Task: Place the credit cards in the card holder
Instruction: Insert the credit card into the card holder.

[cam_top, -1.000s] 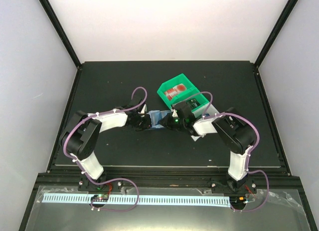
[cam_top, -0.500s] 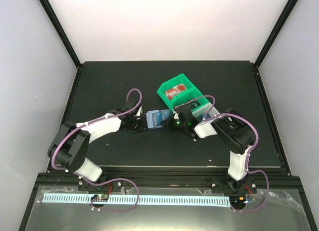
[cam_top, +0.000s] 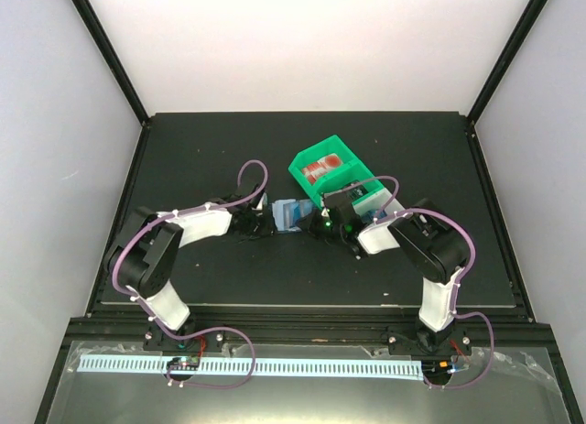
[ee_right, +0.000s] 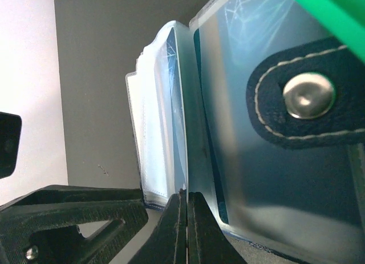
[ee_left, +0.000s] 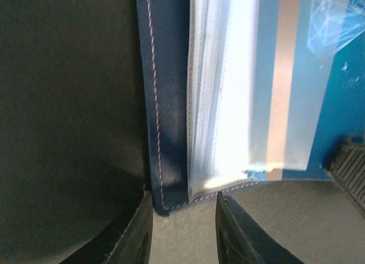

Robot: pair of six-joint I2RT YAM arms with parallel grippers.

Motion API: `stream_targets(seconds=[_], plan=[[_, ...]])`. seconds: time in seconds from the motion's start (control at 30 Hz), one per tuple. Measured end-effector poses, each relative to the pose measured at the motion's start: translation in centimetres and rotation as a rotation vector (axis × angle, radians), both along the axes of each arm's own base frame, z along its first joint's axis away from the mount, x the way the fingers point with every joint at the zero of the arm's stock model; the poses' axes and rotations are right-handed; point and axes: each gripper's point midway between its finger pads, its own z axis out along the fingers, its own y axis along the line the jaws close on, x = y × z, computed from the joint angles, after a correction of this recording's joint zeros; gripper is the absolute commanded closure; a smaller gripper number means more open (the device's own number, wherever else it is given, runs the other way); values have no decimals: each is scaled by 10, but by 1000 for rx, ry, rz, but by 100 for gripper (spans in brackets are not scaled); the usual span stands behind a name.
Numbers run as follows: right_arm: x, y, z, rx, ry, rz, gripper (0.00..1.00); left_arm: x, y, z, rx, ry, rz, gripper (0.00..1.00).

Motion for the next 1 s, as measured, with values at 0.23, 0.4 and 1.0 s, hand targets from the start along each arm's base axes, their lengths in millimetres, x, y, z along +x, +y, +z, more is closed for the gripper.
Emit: stream_targets(seconds=[0.23, 0.4, 1.0], plan=[[1, -1, 0, -3, -2, -10, 99, 12, -3, 5, -13, -51, 17, 66], [2, -1, 0, 1, -3, -16, 99, 17, -4, 9, -28, -86, 25, 67], [10, -13, 0, 15, 2, -119, 99, 35, -6, -5, 11, -68, 66, 97]])
